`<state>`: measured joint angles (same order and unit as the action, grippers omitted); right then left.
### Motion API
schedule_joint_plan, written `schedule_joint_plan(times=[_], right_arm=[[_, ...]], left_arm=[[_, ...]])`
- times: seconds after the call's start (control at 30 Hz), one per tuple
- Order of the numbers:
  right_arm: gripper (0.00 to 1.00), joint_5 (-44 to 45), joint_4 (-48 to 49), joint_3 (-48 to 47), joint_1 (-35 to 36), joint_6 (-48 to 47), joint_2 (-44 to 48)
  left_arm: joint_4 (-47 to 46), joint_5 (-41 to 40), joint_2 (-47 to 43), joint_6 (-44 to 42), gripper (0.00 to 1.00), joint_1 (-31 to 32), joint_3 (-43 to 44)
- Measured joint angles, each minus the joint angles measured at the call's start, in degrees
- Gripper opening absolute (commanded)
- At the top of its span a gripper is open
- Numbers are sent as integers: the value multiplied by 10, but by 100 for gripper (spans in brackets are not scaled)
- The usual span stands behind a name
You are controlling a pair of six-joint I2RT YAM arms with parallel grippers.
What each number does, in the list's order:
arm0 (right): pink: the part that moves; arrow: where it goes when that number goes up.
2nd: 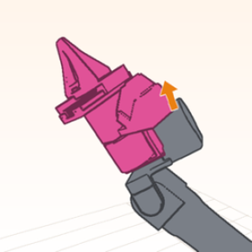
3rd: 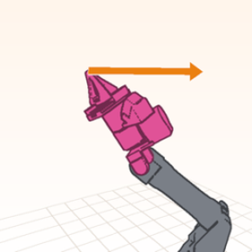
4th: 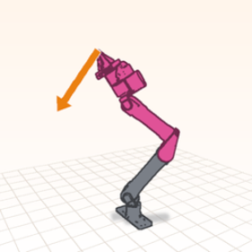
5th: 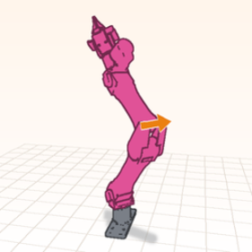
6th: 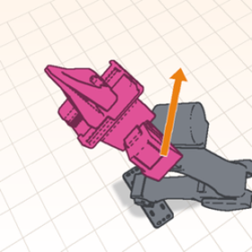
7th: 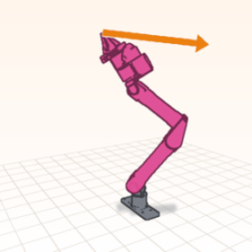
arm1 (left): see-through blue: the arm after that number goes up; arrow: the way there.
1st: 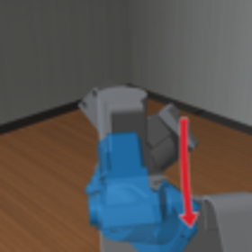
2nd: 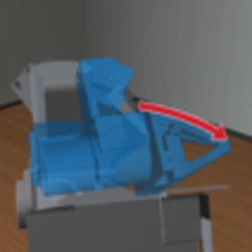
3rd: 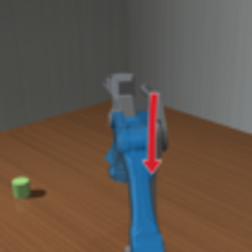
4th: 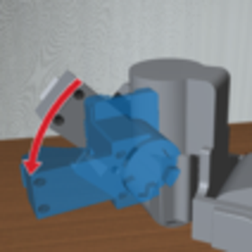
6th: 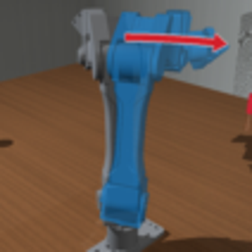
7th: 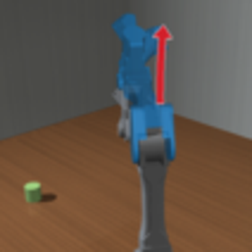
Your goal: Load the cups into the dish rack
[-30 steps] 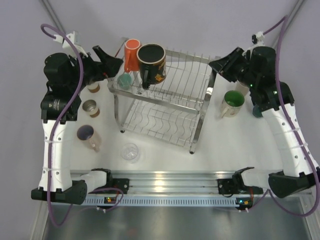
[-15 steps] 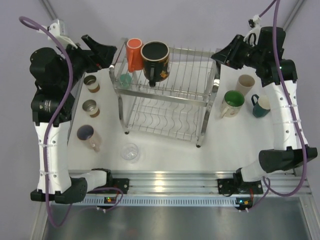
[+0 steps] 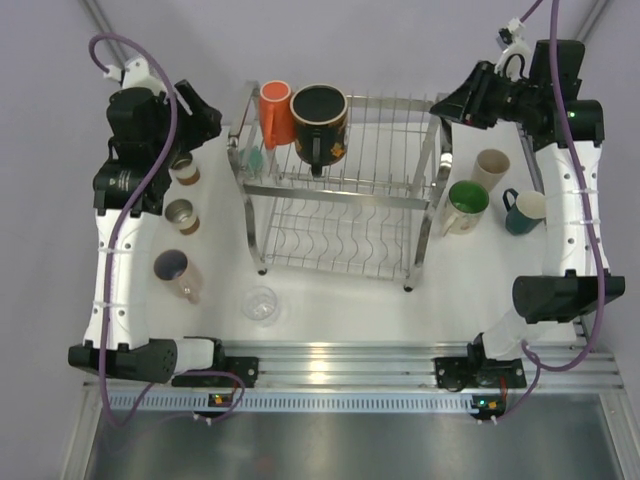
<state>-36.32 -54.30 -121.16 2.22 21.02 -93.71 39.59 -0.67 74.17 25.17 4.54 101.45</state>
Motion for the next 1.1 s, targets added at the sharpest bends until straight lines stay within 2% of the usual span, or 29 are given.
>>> schedule_joint_plan(times=[0.03,0.17,0.27,0.33,0.5,0.77,1.1], right_arm=[[1,-4,0,0,-2,0,0],[3,-8,0,0,-3,-2,-1],[3,-9,2,2,-3,-2,0],[4,-13,8,8,-4,-2,2],[7,-15,16,16,-5,0,6],[14,-16,16,15,-9,-2,6],[22,-26,15,15,-10,-5,6]], left_arm=[[3,-8,2,0,54,0,-9],[17,-29,5,-2,30,0,-33],[18,-29,7,2,20,0,-37],[14,-14,7,3,18,0,-43],[-25,83,7,15,15,-1,-101],[-71,180,-7,38,15,-9,-151],[-97,215,-48,53,17,-9,-173]])
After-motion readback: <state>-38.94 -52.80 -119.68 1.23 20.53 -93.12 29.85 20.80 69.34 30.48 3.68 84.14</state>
